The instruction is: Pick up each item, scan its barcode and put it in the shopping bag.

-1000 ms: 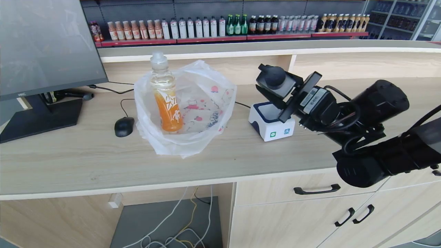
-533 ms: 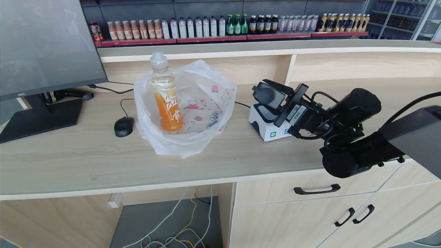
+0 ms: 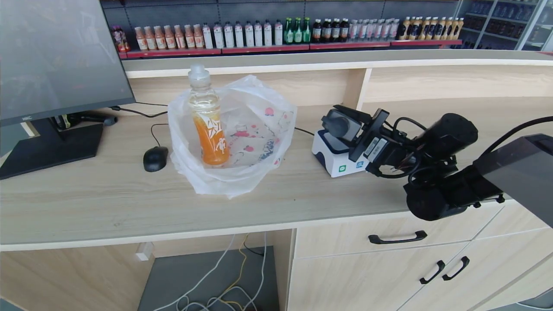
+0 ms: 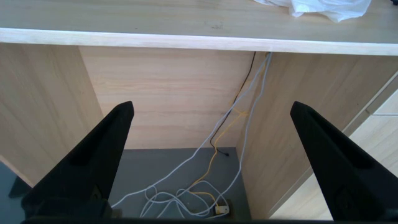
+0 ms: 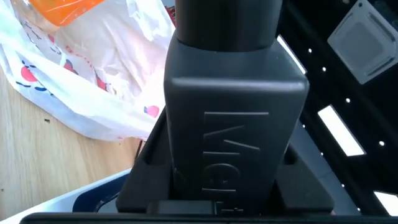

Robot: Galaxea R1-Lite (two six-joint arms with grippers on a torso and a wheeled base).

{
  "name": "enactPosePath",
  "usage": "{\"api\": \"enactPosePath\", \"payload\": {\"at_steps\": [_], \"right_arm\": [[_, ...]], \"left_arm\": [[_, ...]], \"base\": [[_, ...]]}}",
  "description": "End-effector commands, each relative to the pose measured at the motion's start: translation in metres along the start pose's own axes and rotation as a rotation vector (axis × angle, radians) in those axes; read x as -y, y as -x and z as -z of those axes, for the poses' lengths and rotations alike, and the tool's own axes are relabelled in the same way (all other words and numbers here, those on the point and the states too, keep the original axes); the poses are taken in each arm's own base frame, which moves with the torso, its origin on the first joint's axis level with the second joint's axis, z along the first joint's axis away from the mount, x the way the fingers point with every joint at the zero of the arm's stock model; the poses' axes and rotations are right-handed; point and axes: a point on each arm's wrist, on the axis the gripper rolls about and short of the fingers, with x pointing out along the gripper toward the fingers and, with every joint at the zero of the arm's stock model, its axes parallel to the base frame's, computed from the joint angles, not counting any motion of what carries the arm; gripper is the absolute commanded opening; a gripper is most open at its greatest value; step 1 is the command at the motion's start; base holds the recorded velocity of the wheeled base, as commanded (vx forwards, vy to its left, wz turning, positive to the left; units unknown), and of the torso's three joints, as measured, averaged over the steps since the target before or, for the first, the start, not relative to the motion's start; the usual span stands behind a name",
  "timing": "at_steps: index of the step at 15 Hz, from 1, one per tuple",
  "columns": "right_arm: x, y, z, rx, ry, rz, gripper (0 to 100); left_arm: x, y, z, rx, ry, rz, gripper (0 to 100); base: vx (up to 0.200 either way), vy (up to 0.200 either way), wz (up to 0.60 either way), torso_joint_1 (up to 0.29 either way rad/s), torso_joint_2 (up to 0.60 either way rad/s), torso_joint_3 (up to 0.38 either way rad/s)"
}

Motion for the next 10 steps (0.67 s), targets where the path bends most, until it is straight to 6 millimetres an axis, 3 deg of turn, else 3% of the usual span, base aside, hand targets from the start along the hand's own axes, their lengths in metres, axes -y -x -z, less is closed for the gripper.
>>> {"api": "enactPosePath", "payload": {"at_steps": [1,10], "right_arm": [[0.0,0.0,0.0,-0.001,0.0,-0.001,0],[-0.013,0.008,0.012,-0.031,-0.024,-0.023,0]], "left_arm": [[0.0,0.0,0.0,0.0,0.0,0.001,100],[0.0,0.0,0.0,0.0,0.0,0.001,100]], "base": [[0.0,0.0,0.0,0.0,0.0,0.0],[0.0,0.0,0.0,0.0,0.0,0.0]]}}
